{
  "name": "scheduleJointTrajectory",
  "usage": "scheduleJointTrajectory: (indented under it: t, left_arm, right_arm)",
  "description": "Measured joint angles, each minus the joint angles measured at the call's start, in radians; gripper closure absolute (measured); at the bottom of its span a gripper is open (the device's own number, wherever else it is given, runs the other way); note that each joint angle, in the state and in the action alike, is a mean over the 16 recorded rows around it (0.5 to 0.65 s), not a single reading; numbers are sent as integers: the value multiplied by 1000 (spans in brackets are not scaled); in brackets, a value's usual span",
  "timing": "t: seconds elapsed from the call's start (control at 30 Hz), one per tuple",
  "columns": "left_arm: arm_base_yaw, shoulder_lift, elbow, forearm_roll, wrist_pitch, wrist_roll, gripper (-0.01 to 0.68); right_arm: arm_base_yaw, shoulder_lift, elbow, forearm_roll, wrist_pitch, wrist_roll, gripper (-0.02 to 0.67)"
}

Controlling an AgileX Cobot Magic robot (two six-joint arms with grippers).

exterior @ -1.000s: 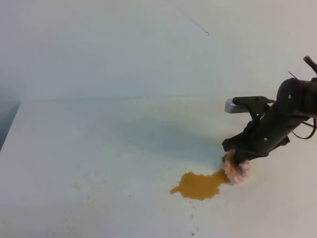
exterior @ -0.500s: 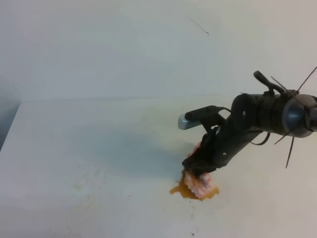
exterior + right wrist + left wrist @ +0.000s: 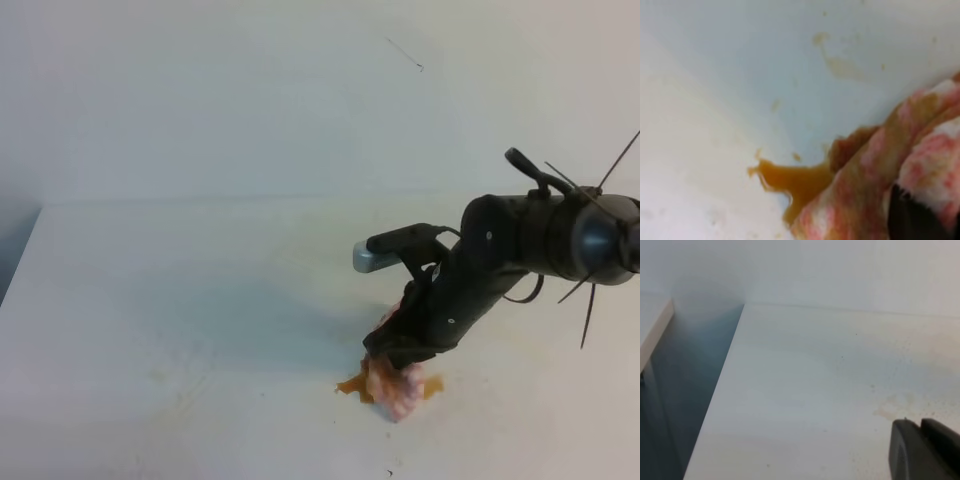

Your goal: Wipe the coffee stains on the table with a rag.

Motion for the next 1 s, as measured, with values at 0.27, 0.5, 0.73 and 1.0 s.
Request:
scheduleJointTrajectory:
  t: [0.27, 0.5, 0.73, 1.0]
  left_arm:
    - [0, 0, 0, 0, 0, 0, 673]
    - [0, -2, 2, 0, -1, 0, 673]
    - [0, -2, 2, 0, -1, 0, 673]
    - [0, -2, 2, 0, -1, 0, 673]
  right_arm:
    - [29, -117, 16, 59, 34, -24, 614]
    - [94, -149, 17, 167, 37, -99, 615]
    - [134, -74, 17, 238, 15, -159, 615]
    - [97, 9, 17, 173, -8, -109, 615]
